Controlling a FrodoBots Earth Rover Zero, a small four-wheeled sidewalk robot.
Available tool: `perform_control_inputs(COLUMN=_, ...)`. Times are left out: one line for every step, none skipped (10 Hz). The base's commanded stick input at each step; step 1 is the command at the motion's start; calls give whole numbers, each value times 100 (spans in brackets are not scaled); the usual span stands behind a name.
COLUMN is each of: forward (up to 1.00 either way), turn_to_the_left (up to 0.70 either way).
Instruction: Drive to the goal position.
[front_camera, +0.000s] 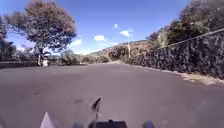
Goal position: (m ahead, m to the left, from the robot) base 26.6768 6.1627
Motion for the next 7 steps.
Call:
perform_control_inputs(forward=50, turn_to_the_left=0)
perform_control_inputs(forward=50, turn_to_the_left=-12)
perform_control_inputs(forward=50, turn_to_the_left=-31)
perform_control_inputs(forward=50, turn_to_the_left=-50)
perform_control_inputs(forward=50, turn_to_the_left=-50)
perform_control_inputs(forward=50, turn_to_the_left=-50)
perform_control_inputs(forward=50, turn_to_the_left=-50)
